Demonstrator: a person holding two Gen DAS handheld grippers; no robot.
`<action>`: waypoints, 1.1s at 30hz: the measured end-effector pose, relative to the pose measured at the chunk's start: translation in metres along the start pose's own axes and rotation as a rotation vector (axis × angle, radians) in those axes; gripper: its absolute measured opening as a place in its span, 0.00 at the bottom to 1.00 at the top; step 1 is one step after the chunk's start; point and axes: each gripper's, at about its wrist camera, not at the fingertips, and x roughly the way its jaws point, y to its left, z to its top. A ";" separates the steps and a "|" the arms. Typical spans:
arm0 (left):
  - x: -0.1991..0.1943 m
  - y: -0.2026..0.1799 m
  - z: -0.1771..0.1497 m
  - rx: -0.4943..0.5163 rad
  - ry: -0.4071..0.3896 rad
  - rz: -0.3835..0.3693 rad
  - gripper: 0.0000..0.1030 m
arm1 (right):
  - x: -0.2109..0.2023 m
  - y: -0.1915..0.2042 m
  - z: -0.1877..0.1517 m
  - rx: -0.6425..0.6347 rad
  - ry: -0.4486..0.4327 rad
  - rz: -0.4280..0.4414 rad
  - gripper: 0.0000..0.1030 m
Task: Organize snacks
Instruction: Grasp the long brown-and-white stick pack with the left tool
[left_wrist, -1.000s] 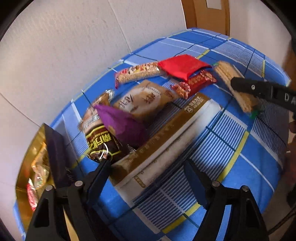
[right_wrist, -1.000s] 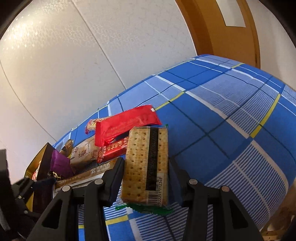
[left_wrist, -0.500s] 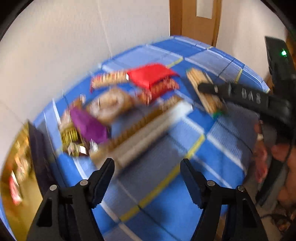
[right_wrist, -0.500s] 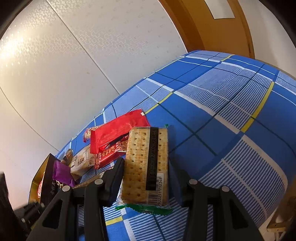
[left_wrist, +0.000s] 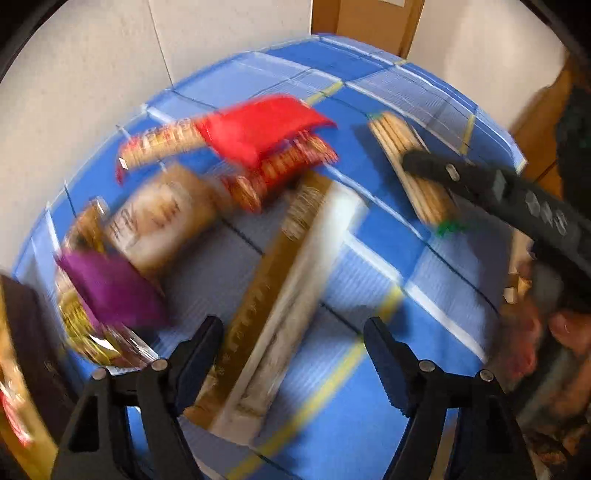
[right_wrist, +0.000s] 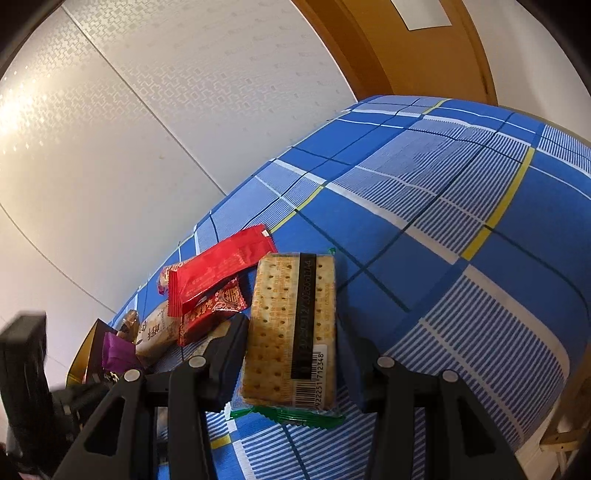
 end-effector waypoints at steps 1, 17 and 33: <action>-0.002 -0.006 -0.006 0.024 0.003 -0.009 0.75 | 0.000 -0.001 0.000 0.005 0.000 0.002 0.46; -0.005 -0.019 -0.013 0.003 -0.090 0.039 0.33 | 0.003 0.005 -0.002 -0.018 -0.003 -0.017 0.46; -0.036 -0.006 -0.075 -0.211 -0.192 -0.032 0.18 | 0.008 0.019 -0.007 -0.097 0.007 -0.030 0.46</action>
